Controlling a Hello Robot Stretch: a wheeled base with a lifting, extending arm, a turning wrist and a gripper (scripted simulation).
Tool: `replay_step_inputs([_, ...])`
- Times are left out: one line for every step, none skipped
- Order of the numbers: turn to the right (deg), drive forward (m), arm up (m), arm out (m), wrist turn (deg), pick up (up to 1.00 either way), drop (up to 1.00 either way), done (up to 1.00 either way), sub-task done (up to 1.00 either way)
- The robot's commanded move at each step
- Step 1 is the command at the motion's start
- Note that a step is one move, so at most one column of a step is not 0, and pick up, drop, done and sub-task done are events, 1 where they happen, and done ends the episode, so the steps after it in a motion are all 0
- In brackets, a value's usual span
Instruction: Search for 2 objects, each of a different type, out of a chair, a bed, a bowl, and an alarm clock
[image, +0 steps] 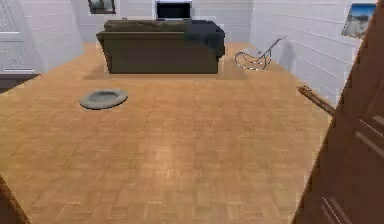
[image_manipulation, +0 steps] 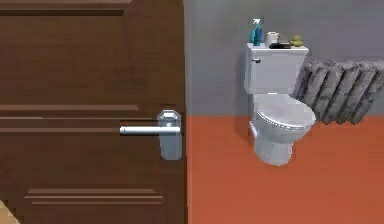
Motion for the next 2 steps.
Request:
replay_step_inputs([-45.0, 0.00, 0.00, 0.00, 0.0, 0.00, 0.00, 0.00, 0.00])
replay_step_inputs([-45.0, 0.00, 0.00, 0.00, 0.0, 0.00, 0.00, 0.00, 0.00])
